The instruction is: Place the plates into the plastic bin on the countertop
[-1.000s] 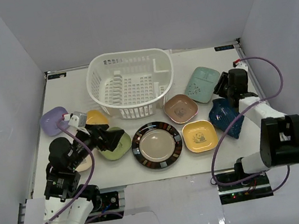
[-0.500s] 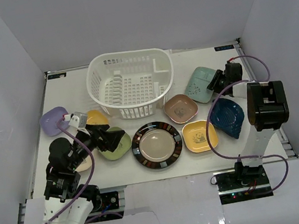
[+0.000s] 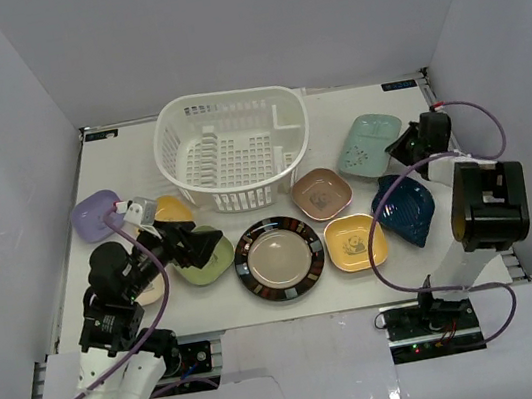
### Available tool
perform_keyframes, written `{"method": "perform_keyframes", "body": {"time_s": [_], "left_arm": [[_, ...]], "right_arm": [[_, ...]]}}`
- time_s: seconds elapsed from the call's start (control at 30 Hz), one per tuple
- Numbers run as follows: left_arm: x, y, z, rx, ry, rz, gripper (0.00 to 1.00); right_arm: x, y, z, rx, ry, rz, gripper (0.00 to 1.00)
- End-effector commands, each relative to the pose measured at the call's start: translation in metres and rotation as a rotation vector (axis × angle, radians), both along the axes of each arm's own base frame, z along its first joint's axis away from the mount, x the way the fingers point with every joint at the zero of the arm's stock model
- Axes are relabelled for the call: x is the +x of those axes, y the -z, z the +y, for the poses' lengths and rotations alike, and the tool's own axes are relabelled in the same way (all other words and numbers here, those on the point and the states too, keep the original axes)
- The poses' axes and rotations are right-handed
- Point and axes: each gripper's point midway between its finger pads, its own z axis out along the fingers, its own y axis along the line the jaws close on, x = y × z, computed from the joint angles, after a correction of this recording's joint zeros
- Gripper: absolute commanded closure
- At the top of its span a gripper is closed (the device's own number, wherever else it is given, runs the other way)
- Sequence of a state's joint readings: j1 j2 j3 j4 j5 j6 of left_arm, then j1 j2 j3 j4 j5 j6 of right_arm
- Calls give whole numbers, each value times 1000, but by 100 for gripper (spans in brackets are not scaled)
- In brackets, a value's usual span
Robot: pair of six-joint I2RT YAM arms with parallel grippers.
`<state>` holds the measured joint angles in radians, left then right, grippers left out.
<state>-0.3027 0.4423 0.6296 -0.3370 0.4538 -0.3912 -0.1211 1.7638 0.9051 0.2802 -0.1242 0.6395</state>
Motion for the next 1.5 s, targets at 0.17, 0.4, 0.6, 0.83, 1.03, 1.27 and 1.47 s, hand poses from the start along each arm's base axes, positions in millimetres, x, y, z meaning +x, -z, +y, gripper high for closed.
{"method": "perform_keyframes", "body": {"time_s": [0.17,0.4,0.6,0.83,1.03,1.27,1.47], "left_arm": [[-3,-6,3,-14,-19,-25,2],[-4,-10,7,-23,-49,-42,2],[-2,-10,11,-21,-73,-39,2],[-1,-7,10,-14,-79,-25,2],[0,-6,13,-15,-98,-24,2],[-1,-8,13,-17,-99,-31,2],[-1,-7,13,-14,-99,-30,2]], "right_arm": [[6,-260,19,-61,-61,-656,92],[-4,-346,136,-124,-308,-794,92],[3,-365,208,-99,-358,-826,92],[14,-334,293,-127,-339,-734,92],[24,-282,330,-172,-266,-619,92],[28,-221,350,-255,-258,-507,91],[29,-181,357,-311,-275,-441,83]]}}
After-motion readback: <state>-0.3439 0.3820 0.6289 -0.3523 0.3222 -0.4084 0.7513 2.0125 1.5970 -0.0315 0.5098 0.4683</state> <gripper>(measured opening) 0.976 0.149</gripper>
